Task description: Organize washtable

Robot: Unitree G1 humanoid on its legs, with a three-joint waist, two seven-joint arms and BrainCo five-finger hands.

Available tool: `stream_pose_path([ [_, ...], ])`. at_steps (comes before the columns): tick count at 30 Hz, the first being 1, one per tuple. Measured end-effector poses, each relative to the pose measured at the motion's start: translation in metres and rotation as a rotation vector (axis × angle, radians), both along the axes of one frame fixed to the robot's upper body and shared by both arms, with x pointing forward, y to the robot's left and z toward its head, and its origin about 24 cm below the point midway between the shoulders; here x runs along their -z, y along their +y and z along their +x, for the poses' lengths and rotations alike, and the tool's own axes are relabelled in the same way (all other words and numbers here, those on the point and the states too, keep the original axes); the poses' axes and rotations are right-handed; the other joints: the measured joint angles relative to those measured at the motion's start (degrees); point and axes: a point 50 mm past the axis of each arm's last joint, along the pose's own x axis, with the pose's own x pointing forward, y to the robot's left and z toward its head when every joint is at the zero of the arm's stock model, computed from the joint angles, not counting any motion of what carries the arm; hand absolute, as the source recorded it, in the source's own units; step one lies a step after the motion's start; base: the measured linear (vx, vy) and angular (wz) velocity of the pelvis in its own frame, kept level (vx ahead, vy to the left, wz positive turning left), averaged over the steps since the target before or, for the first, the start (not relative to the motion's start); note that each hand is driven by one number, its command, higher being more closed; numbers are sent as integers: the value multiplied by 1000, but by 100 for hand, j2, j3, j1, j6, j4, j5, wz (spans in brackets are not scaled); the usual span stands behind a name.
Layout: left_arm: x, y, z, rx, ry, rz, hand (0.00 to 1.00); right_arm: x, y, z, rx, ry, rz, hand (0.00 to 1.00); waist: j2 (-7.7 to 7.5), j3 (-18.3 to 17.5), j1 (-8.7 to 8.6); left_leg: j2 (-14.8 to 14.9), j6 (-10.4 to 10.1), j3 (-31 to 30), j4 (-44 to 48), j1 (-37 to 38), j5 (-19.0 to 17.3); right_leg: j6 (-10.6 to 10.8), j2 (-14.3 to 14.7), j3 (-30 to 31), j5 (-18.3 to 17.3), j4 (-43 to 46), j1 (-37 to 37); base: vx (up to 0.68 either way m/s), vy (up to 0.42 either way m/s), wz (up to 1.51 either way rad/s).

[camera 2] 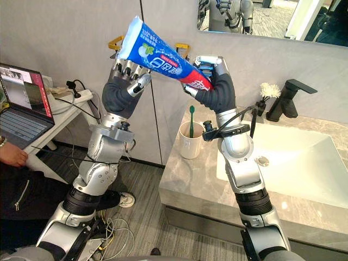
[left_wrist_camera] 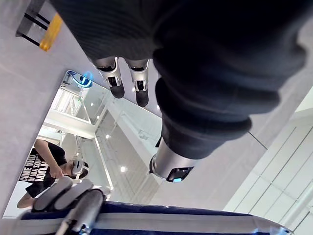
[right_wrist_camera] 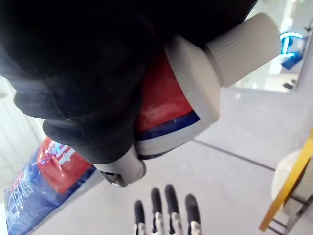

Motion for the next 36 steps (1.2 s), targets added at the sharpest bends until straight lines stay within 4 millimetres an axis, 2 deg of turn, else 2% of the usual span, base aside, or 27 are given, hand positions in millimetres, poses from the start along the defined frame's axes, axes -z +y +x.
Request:
stream_pose_path([
  [7,8,-8,-7,46,20,7,0,-3,-6,0,32,-12,27,100,0,0,5,-2,0,-13,0,-10,1,-1,11,-63,35,-76,37,0,0,0],
  [12,2,-13,-19,85,-15,-17,0,-2,-7,2,35,-5,29,100,1,0,0,0,0,-14,0,-9,1,-2,18,-91,35,-95,56,0,0,0],
  [17,2,-17,-21,102,-17,-20,0,2,-4,5,33,30,46,100,3,1,4,6,-2,-11,0,-6,2,-13,40,-102,56,-166,93,-2,-1,1],
  [23,-11,-23,-34,148,-81,-55,0,14,-1,14,25,101,39,100,5,2,5,10,-2,-15,0,-8,1,-13,48,-112,56,-176,97,0,0,0],
  [36,-22,-28,-36,131,-125,-87,0,27,38,13,-117,169,70,100,11,4,0,24,-3,8,0,-7,1,-25,57,-109,64,-186,95,0,0,0],
])
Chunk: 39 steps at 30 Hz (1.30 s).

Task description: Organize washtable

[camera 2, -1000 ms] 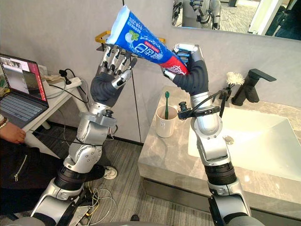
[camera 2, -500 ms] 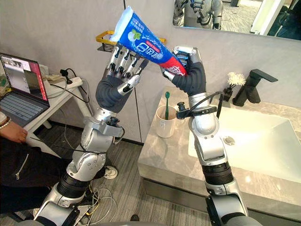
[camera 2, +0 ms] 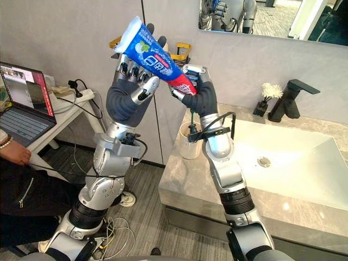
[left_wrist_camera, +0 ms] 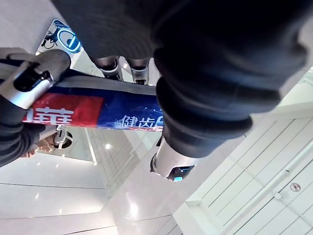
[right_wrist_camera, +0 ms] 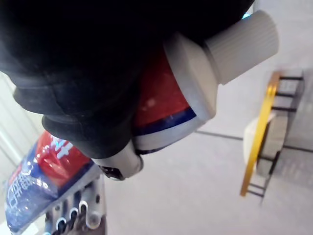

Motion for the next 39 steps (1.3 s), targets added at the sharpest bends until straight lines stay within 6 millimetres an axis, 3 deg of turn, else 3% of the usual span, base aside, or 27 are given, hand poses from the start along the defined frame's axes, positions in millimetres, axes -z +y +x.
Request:
stream_pose_path([
  [11,-4,-1,0,-19,3,-45,0,5,14,-2,-71,26,28,100,-2,0,-2,5,-2,67,0,-1,-2,-6,9,42,61,-86,-1,-1,1,-3],
  [12,-5,-2,-1,-18,-1,-46,100,5,14,-2,-72,23,30,100,-2,0,-2,6,-2,75,0,-1,-2,-13,10,49,70,-88,0,0,0,-4],
  [18,-19,-7,0,0,-53,-42,100,4,13,-4,-102,12,63,100,-5,0,-2,9,-1,115,0,-3,-2,-10,10,96,107,-109,-3,-5,7,-4],
  [30,-10,-10,10,-16,-7,-16,100,13,2,3,-81,66,65,100,-11,0,-9,5,0,146,-1,-1,0,-1,12,156,139,-151,-2,-1,3,-1],
  [31,-10,-10,10,-16,-6,-15,100,14,2,3,-81,67,65,0,-13,1,-10,6,0,151,-1,-1,0,-1,12,164,139,-150,-5,0,0,0],
  [39,-9,-12,10,-22,-23,27,100,15,-10,8,-66,89,101,0,-32,11,-10,23,0,228,-1,31,-1,0,18,221,146,-139,-13,-5,8,-4],
])
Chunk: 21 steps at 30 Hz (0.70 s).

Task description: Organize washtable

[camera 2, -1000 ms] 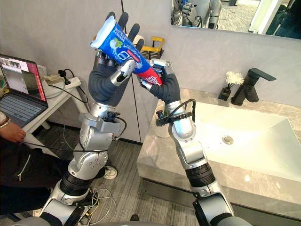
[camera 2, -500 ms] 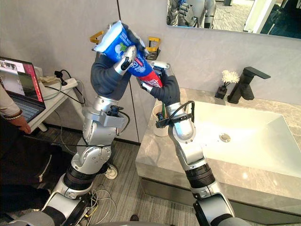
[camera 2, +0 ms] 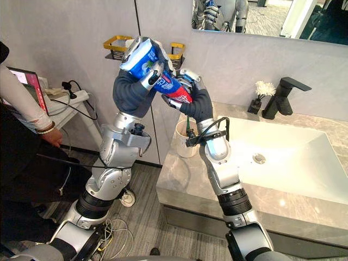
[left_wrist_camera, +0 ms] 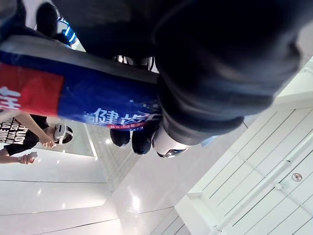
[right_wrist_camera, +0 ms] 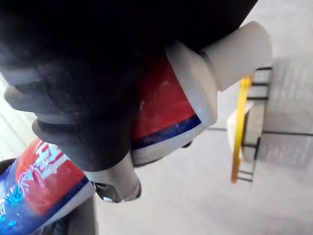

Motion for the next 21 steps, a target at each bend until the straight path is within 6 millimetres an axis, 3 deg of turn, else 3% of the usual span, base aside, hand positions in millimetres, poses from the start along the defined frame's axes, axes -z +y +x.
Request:
stream_pose_path([
  [14,-17,6,1,-40,-71,-3,100,-22,-32,6,49,-45,102,0,-53,35,-7,38,-2,93,-1,8,-4,-9,35,78,16,-39,-12,-2,3,-3],
  [17,-21,7,-1,-51,-91,-13,100,-16,-26,4,35,-24,166,0,-56,37,-7,46,-3,108,-1,12,-4,-13,42,90,18,-39,-12,0,0,0],
  [21,-23,12,0,-95,-97,-18,100,0,-24,3,61,37,122,0,-58,39,-2,48,-15,127,0,15,-15,-14,43,100,19,-41,-14,0,0,0],
])
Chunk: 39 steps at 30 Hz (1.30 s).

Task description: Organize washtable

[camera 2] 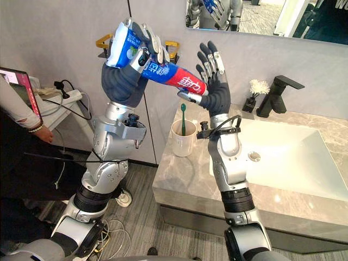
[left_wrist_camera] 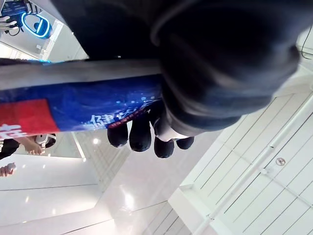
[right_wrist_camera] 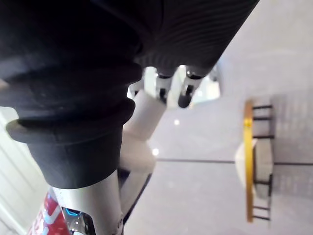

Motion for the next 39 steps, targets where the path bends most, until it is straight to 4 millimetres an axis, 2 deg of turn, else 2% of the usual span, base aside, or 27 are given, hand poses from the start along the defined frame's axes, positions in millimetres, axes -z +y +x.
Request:
stream_pose_path([
  [5,-6,16,2,-60,-24,-48,100,8,-4,-1,29,33,-27,0,-3,2,-8,5,-44,42,0,23,-33,2,0,37,-1,0,2,1,15,-4],
  [8,-6,21,2,-85,-25,-55,100,1,-11,-6,50,-3,-12,0,-3,2,-7,7,-48,74,0,36,-46,2,0,75,-1,0,2,10,15,-6],
  [12,-7,31,5,-126,-27,-58,100,-6,-32,-18,116,-61,27,0,-4,2,-33,5,-29,141,0,75,-59,0,-6,153,0,3,7,21,16,-9],
  [16,-9,40,7,-163,-27,-75,100,8,-62,-25,232,-17,40,0,-5,3,-128,6,-26,174,0,79,-63,0,-5,182,1,5,-5,12,13,-4],
  [19,-8,42,9,-172,-22,-73,100,19,-75,-31,294,24,49,0,-5,2,-164,25,-26,266,0,81,-84,3,9,277,1,8,-71,-6,8,-15],
  [25,-7,45,10,-222,-38,-26,100,24,-97,-38,397,39,81,0,-4,2,-311,63,-39,348,0,85,-100,1,41,364,3,5,-83,9,-1,-9],
  [29,-4,52,17,-287,-19,-2,100,18,-123,-57,501,-15,153,0,1,0,-318,101,-73,431,1,106,-125,-1,80,464,1,-5,-109,13,-12,-13],
  [33,-4,54,18,-305,-22,14,100,26,-141,-71,539,-21,262,0,14,-8,-353,101,-88,465,1,98,-142,-1,80,508,0,-4,-171,16,2,-7],
  [39,12,42,23,-294,36,108,100,45,-147,-80,498,30,411,0,51,-11,-385,99,-89,464,1,98,-143,-3,77,514,3,-1,-176,0,0,0],
])
